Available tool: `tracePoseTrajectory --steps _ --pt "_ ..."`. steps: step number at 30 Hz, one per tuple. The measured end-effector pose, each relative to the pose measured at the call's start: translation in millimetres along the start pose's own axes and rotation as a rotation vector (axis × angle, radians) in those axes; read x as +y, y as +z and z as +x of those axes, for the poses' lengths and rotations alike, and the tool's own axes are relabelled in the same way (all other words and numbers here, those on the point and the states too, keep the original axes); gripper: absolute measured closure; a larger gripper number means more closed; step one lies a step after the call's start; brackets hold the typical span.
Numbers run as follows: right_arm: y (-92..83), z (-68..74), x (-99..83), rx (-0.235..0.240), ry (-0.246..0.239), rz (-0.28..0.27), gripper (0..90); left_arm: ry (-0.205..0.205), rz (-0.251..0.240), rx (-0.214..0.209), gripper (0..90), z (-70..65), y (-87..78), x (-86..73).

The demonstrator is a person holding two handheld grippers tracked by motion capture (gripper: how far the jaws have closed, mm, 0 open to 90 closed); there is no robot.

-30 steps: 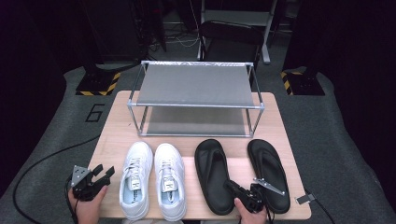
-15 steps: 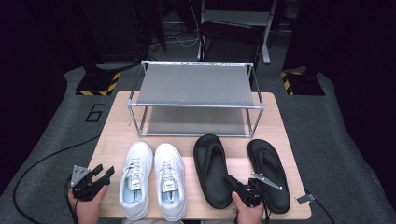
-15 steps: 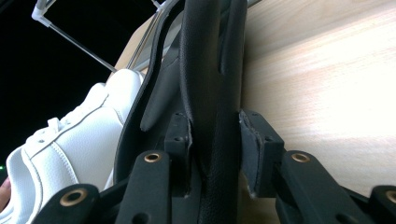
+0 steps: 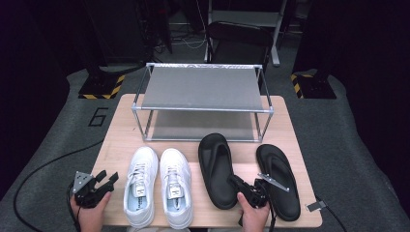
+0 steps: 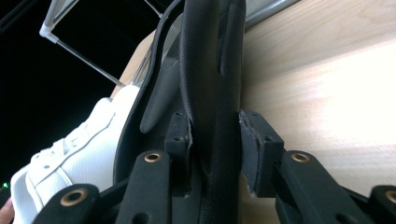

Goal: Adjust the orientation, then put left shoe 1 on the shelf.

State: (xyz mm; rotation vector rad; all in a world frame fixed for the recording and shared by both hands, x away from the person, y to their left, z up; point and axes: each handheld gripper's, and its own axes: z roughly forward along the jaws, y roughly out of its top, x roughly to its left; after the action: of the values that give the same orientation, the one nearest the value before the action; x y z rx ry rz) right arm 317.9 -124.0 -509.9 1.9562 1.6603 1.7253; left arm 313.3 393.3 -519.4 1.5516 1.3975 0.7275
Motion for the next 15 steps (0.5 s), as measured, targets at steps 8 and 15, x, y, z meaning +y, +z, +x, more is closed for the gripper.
tracePoseTrajectory --steps 8,15 --pt "10.4 3.6 8.1 -0.008 0.011 -0.021 65.9 0.0 -0.005 -0.002 45.7 -0.3 0.4 0.0" --pt "25.4 5.3 18.4 -0.021 0.011 -0.053 66.0 -0.002 -0.001 -0.004 45.9 0.2 -0.6 0.1"
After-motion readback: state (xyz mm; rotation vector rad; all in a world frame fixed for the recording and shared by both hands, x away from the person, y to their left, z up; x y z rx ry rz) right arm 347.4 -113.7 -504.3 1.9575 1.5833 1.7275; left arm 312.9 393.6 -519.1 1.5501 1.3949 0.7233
